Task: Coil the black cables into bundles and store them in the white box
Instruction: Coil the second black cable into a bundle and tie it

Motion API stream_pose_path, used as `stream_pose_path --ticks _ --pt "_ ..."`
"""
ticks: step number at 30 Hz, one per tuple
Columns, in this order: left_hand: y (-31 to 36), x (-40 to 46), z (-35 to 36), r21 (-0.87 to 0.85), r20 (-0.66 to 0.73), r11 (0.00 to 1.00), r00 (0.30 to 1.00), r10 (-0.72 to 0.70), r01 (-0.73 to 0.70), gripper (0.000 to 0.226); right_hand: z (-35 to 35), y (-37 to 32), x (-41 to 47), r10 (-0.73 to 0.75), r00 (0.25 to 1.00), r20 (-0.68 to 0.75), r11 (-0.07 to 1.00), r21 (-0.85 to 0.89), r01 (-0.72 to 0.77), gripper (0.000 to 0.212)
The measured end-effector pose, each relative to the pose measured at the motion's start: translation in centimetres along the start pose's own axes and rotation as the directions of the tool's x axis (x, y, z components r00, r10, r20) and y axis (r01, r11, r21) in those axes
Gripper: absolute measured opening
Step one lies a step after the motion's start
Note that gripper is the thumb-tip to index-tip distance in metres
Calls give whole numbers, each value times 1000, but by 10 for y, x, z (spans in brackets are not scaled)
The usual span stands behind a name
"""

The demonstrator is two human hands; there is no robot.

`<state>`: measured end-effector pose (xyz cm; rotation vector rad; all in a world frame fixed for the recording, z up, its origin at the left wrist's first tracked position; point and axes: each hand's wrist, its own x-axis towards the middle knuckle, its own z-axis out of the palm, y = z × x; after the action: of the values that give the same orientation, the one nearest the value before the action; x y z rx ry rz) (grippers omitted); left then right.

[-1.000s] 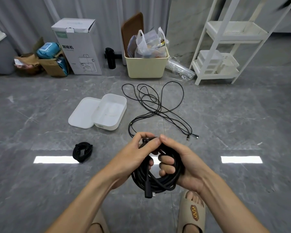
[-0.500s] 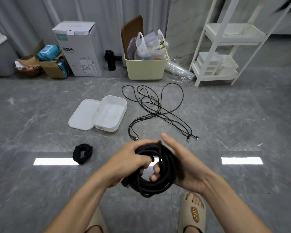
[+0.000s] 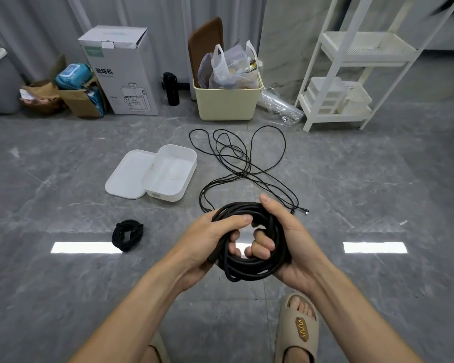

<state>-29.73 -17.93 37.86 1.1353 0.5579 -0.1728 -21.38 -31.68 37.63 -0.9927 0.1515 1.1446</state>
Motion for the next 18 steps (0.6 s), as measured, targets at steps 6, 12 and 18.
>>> stream_pose_path --ticks 6,12,18 --pt "7 -6 -13 4 123 994 987 -105 105 44 -4 -1 -5 134 978 162 988 -103 -119 49" --pt "6 -8 -10 -62 33 990 992 -125 127 37 -1 7 5 -30 997 -68 999 -21 29 44" --pt "-11 -2 4 263 -246 961 957 156 -88 31 -1 11 9 -69 987 -147 998 -12 68 44"
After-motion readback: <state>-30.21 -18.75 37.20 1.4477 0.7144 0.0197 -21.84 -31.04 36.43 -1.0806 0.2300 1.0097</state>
